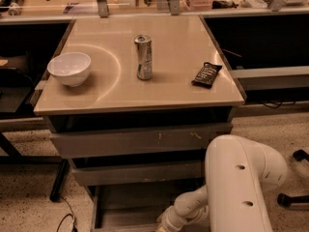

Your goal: Open bottom drawer

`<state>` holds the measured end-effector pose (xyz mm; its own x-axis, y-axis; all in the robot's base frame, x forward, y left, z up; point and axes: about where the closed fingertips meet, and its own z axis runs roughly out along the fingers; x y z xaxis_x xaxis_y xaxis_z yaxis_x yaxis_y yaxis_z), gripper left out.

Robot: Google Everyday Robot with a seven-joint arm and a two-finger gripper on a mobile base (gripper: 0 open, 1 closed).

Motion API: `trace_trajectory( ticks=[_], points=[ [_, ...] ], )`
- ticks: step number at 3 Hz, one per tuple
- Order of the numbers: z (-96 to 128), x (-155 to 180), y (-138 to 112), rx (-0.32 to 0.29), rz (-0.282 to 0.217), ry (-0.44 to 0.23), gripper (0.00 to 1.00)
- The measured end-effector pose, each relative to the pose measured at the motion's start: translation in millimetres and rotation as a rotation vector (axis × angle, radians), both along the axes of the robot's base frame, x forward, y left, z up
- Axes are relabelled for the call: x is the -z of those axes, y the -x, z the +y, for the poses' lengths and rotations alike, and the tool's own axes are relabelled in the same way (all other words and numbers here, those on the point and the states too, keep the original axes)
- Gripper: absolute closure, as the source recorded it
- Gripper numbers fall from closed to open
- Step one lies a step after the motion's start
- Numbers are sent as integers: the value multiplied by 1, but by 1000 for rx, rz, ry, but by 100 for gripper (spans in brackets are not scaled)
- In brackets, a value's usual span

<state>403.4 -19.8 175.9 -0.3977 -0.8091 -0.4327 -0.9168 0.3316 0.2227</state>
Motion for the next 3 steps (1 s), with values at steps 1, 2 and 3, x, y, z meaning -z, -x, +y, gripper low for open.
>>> trace_trajectory(
  ticks=[1, 2, 3],
  points=[
    [-2, -1, 4, -11, 10, 19, 100],
    [-3, 0, 5, -7, 14, 23, 100],
    [-3, 0, 16, -7, 28, 28, 100]
  ],
)
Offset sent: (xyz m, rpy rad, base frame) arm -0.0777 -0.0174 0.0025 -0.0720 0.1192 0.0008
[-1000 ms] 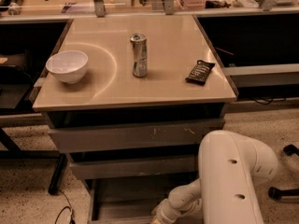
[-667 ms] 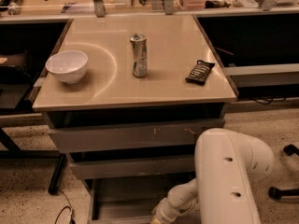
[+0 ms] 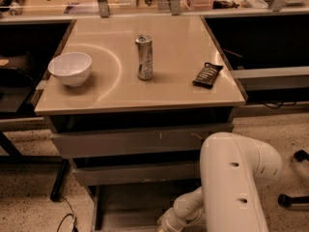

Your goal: Open bottom drawer

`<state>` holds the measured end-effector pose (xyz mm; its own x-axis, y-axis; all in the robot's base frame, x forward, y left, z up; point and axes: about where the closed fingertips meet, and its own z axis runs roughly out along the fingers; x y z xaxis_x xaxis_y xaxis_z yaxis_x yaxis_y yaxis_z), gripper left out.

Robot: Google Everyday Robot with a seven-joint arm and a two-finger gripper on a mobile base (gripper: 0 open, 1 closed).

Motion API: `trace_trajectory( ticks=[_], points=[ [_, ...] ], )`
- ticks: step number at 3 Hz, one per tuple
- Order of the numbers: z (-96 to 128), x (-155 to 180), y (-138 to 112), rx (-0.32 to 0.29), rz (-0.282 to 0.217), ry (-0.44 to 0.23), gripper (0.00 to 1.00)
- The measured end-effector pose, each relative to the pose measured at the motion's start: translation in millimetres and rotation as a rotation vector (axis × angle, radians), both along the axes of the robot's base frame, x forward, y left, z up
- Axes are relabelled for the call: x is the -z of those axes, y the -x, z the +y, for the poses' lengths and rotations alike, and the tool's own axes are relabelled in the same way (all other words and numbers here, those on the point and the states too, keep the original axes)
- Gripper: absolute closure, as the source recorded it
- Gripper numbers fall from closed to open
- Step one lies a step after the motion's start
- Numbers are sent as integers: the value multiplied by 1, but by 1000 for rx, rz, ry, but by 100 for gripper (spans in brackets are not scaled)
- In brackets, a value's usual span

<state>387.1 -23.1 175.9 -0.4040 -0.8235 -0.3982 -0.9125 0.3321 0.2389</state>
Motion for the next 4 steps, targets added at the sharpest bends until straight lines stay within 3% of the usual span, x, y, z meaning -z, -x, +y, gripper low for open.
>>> trace_trajectory(
  ticks=[1, 2, 4],
  points=[
    [1, 0, 0, 0, 0, 0, 100],
    [1, 0, 27, 2, 40, -2, 100],
    [0, -1, 40, 3, 61, 5, 100]
  ],
)
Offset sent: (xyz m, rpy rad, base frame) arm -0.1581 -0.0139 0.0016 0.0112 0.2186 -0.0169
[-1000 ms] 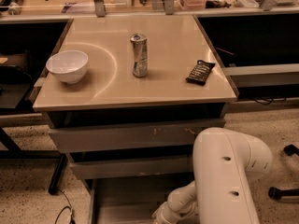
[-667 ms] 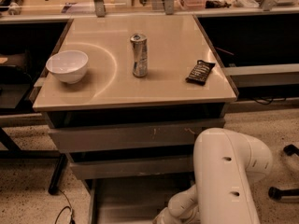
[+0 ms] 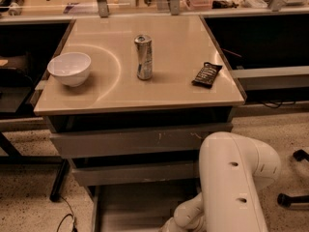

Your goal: Open bottom drawer

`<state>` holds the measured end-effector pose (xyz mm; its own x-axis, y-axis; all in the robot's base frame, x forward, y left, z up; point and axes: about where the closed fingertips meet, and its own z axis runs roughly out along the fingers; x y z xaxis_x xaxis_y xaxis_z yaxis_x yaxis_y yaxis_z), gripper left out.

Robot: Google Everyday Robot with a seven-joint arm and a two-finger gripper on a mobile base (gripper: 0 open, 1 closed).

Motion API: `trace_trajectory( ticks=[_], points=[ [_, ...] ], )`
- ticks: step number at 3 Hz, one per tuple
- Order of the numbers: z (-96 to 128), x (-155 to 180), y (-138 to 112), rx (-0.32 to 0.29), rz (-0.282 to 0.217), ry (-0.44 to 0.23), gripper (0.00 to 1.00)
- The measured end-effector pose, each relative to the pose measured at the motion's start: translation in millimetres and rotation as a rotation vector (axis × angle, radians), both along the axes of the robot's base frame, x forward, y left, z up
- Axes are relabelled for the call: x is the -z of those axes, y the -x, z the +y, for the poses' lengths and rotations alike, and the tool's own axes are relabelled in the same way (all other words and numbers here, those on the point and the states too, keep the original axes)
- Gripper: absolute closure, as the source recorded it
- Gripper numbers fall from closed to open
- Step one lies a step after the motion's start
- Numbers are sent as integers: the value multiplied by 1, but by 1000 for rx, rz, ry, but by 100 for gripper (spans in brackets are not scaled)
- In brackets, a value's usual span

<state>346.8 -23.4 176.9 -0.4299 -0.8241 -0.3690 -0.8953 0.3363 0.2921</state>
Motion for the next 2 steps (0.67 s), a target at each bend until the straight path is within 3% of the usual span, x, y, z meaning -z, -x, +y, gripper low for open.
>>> trace_trajectory(
  ticks=[2],
  points=[
    [2, -3, 17, 37, 20, -3, 100]
  ],
)
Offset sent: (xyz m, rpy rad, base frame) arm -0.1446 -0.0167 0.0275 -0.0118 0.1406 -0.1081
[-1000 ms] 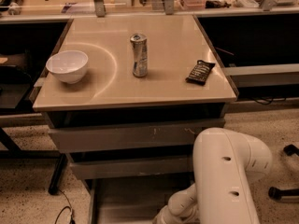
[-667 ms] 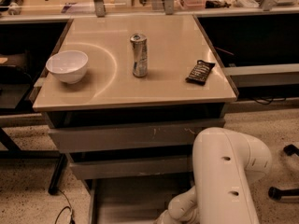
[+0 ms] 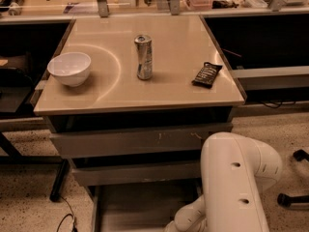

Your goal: Open bottom drawer

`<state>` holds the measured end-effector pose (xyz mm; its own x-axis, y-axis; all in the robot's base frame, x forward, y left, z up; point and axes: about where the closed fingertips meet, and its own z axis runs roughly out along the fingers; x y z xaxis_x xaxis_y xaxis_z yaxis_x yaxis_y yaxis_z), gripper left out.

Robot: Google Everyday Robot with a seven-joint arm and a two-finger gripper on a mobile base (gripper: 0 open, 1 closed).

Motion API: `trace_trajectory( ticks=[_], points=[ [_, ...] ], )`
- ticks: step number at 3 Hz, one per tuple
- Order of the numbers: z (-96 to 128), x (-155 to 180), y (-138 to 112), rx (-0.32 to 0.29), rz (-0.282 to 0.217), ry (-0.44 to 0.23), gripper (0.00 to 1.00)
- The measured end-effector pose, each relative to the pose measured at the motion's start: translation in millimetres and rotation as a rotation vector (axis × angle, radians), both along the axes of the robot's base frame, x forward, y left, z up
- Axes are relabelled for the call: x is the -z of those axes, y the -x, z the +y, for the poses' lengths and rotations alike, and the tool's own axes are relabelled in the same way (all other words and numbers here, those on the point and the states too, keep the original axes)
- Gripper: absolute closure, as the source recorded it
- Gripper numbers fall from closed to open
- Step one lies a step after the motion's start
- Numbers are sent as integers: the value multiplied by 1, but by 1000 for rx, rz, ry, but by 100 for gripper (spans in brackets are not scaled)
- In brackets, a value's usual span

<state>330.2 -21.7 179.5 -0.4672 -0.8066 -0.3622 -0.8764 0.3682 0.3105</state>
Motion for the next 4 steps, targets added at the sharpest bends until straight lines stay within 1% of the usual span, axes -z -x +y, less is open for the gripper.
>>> trace_trajectory(
  ticks=[2, 3, 4],
  points=[
    [1, -1, 27, 19, 31, 0, 100],
    [4, -4, 35, 72, 44, -11, 100],
    [4, -5, 48, 85, 58, -10, 100]
  ],
)
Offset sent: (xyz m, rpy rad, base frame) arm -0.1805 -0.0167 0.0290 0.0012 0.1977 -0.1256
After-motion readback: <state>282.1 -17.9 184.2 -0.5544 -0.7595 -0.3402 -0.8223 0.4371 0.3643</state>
